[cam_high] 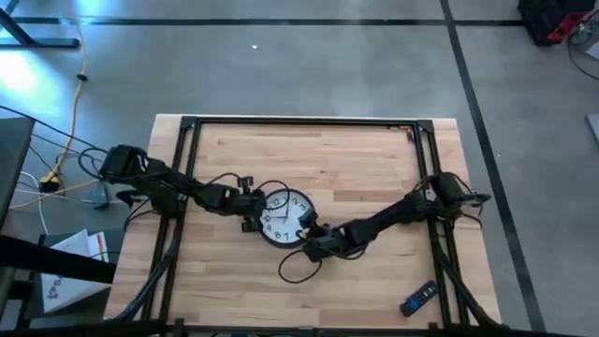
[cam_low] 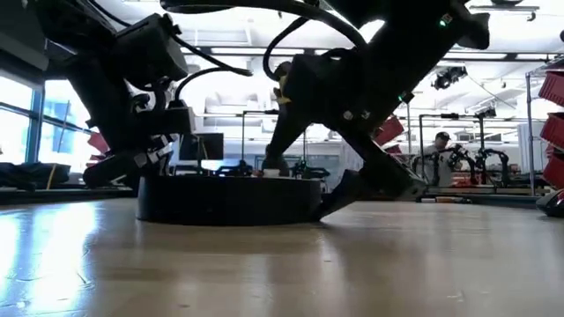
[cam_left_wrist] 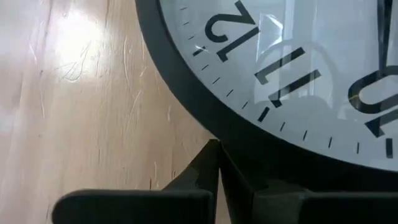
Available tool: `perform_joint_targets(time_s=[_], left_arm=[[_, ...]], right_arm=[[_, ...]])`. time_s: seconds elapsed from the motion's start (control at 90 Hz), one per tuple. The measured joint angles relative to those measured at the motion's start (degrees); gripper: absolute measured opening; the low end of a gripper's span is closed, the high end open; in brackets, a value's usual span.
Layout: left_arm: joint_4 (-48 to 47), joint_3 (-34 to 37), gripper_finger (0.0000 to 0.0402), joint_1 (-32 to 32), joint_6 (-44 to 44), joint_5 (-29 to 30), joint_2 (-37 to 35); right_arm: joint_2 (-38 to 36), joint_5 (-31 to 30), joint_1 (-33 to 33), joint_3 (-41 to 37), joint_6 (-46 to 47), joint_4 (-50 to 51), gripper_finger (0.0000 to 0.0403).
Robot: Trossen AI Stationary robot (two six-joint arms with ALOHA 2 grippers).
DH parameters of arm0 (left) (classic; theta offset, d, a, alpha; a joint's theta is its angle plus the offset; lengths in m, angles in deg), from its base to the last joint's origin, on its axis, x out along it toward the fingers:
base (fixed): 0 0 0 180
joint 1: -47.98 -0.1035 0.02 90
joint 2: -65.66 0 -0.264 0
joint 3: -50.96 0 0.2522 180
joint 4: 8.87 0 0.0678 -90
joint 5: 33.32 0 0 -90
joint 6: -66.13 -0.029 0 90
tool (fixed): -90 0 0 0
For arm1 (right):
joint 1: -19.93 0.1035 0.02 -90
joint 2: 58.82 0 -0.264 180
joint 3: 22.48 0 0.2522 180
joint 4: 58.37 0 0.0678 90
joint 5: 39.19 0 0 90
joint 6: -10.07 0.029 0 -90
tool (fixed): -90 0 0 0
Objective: Insert battery
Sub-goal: Insert the yellow battery into the white-black wall clock
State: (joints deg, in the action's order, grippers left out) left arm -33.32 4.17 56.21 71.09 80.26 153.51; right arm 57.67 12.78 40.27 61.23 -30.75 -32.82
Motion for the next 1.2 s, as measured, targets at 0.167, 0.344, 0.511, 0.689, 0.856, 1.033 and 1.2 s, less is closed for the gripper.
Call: perform_joint_targets(time_s=[0.167, 0.344, 0.511, 0.689, 0.856, 1.033, 1.2], left_arm=[[-0.25, 0.00, 0.0000, 0.03, -0.95, 0.29, -0.02], [-0.09, -0.02, 0.0000, 0.09, -1.63, 0.39, -0.02], [-0.28, -0.09, 0.0000, 0.11, -1.57, -0.08, -0.02], [-2.01, -0.13, 0.0000, 0.22, -1.17, -0.34, -0.84], [-3.91, -0.11, 0.0000, 0.25, -1.24, -0.27, -1.66], [-4.40, -0.11, 0.0000, 0.24, -1.13, 0.19, -1.77], [-5.79, -0.11, 0.0000, 0.48, 0.67, 0.39, -1.79]], right_arm=[[-1.20, 0.95, 1.18, 1.34, 0.56, 0.18, 0.0377], [-0.61, 5.99, 0.13, 1.19, 9.40, 2.11, 0.0376], [-0.83, 4.11, -0.37, 0.44, 12.40, 2.92, 0.0376], [-2.92, 2.29, 0.35, 1.62, 13.20, 4.49, 0.0376], [-5.59, 5.92, -1.14, 2.00, 25.56, 7.92, 0.0376], [-6.23, 12.45, -2.79, 1.97, 36.92, 10.74, 0.0376], [-6.15, 16.19, -3.17, -0.48, 44.65, 12.60, 0.0376]])
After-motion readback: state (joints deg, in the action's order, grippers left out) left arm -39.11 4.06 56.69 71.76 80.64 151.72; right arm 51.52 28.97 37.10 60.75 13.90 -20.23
